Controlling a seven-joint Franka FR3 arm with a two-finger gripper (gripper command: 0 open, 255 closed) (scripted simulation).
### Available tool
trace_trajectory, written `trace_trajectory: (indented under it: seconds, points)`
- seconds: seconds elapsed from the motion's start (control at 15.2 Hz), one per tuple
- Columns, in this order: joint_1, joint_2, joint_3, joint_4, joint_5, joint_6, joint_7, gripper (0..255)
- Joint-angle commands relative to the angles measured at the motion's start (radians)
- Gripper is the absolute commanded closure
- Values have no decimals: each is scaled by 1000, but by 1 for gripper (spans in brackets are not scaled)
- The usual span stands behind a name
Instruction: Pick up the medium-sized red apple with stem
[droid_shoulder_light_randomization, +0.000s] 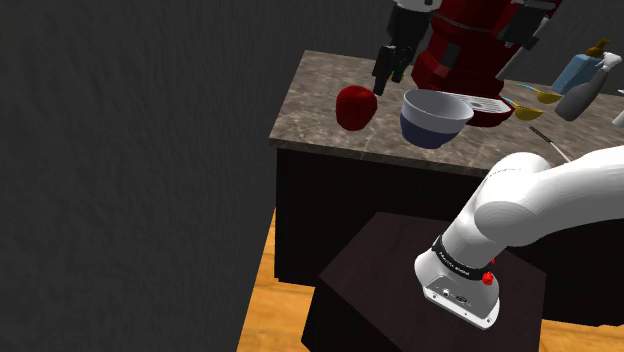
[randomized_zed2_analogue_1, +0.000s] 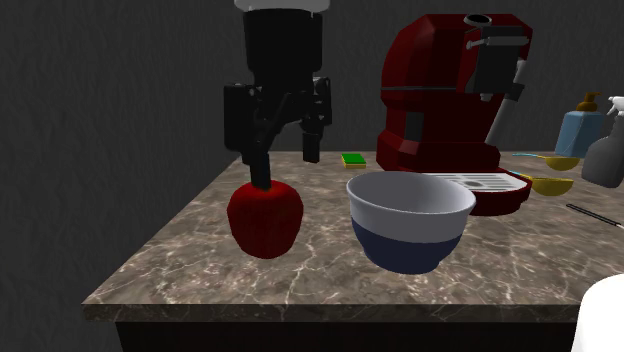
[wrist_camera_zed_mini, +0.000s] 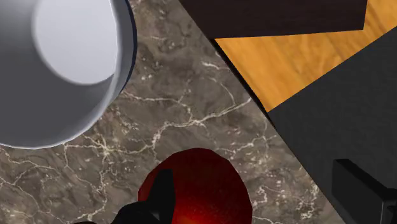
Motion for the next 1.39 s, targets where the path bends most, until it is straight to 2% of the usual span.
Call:
trace_trajectory:
  seconds: [0.0,0.26,0.46,0.99,1.12,1.19,1.32]
  points:
    - [0,0,0,0,0,0,0,0]
    - [-108,11,77,-57,-22,244,290,0]
    - [-210,27,145,-83,-61,407,519,0]
    - [-221,28,159,-185,-70,520,560,0]
    - [-221,28,159,-186,-70,520,560,0]
    - [-222,30,159,-185,-70,521,560,255]
    - [-222,30,159,-186,-70,522,560,255]
